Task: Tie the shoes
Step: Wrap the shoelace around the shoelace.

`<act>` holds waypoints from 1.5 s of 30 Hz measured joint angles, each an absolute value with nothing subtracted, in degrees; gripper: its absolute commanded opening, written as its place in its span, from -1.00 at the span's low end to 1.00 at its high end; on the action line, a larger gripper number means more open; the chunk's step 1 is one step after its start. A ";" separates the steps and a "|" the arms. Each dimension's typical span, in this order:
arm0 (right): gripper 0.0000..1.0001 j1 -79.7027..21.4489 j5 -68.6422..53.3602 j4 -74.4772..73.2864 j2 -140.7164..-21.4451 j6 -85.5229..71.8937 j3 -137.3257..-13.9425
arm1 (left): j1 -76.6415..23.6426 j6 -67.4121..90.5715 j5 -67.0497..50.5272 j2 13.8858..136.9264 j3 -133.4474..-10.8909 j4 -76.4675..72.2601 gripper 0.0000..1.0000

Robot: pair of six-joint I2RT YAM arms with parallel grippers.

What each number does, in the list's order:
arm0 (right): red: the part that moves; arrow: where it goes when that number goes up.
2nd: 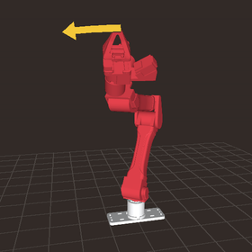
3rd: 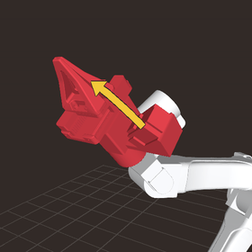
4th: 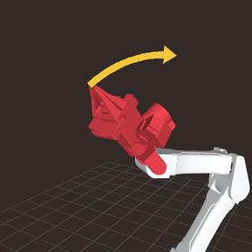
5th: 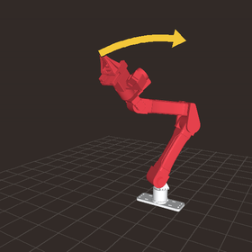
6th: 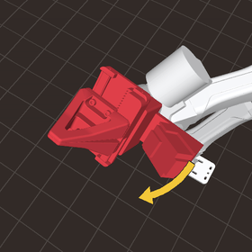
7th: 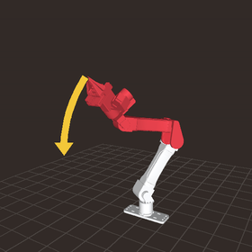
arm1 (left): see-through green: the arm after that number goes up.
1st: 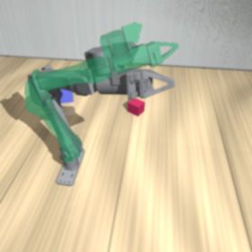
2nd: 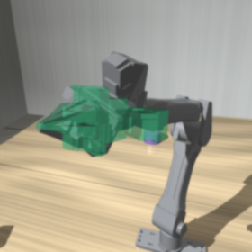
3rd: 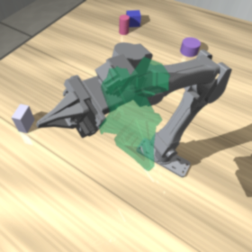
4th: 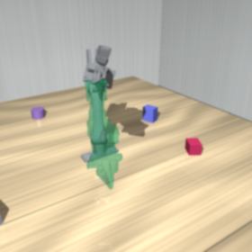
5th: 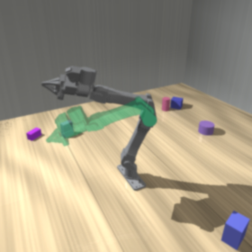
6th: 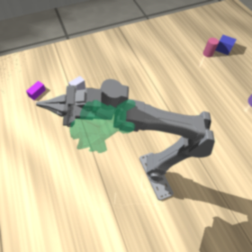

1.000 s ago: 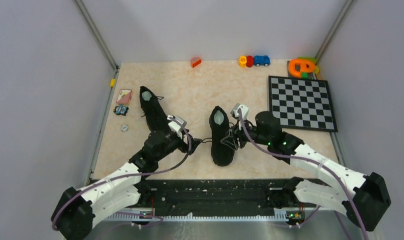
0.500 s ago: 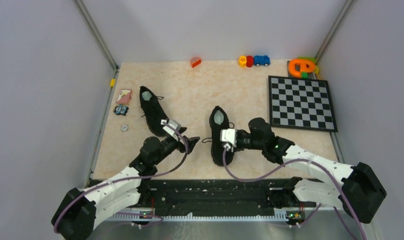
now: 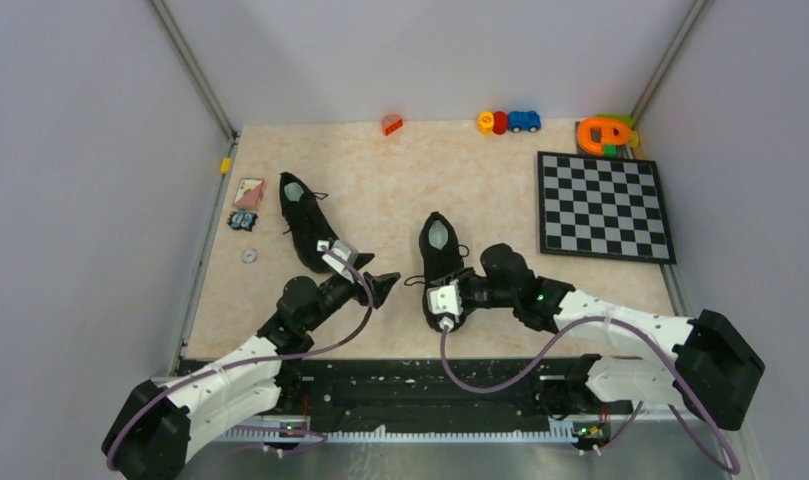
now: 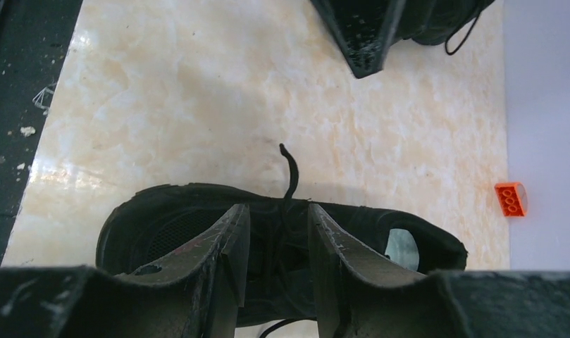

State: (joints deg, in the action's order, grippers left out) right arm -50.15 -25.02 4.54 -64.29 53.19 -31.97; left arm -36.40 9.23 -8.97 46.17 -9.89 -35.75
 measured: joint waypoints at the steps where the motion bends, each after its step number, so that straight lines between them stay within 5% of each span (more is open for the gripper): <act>1: -0.27 -50.61 -24.60 3.79 -65.06 53.76 -32.56 | -36.42 9.30 -9.02 45.95 -9.89 -35.79 0.57; 21: -0.44 -52.12 -20.64 2.28 -71.85 56.58 -35.88 | -36.42 9.52 -8.93 45.10 -9.89 -35.55 0.58; 27: -0.65 -52.12 -20.56 1.96 -74.17 56.84 -38.20 | -36.42 9.52 -8.91 44.82 -9.89 -35.55 0.57; 31: -1.00 -52.12 -20.49 1.39 -74.81 56.97 -38.85 | -36.42 9.52 -8.67 44.80 -9.89 -35.51 0.57; 45: -1.00 -52.07 -19.51 -4.27 -76.71 43.46 -50.11 | -36.40 9.41 -8.10 45.30 -9.89 -35.92 0.57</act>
State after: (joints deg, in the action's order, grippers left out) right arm -52.07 -19.51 -4.27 -76.71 43.46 -50.11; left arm -36.40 9.41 -8.10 45.30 -9.89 -35.92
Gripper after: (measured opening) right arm 0.013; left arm 0.787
